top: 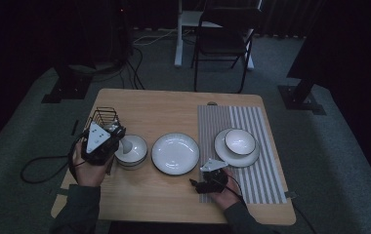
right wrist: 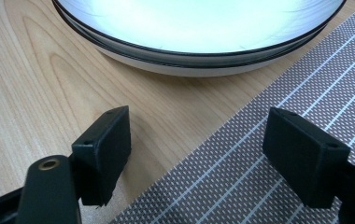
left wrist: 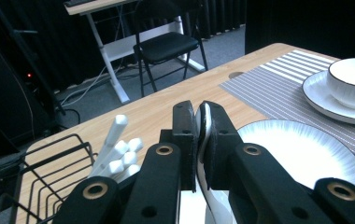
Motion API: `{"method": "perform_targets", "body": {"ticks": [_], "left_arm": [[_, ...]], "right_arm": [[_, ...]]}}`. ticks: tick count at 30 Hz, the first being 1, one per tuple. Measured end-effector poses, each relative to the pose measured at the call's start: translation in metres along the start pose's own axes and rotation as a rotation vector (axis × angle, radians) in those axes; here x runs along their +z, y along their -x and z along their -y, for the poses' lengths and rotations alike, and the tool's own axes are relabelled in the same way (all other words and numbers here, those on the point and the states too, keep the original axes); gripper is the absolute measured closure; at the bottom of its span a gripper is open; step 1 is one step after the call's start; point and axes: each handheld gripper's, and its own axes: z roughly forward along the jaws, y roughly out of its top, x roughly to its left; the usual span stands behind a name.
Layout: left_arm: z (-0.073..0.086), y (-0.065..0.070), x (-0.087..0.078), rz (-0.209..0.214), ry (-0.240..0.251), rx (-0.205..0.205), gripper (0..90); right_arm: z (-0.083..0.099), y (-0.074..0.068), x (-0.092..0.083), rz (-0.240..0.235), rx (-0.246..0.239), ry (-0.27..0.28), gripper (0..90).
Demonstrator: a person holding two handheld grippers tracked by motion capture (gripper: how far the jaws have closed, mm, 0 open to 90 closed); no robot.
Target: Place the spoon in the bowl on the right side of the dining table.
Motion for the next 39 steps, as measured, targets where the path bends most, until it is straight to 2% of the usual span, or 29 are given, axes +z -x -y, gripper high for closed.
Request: {"method": "perform_targets", "body": {"ticks": [39], "left_arm": [[-0.005,0.018,0.028,0.082,-0.003,0.018,85.3]], "right_arm": [[0.0,0.0,0.0,0.0,0.0,0.0,23.4]]}}
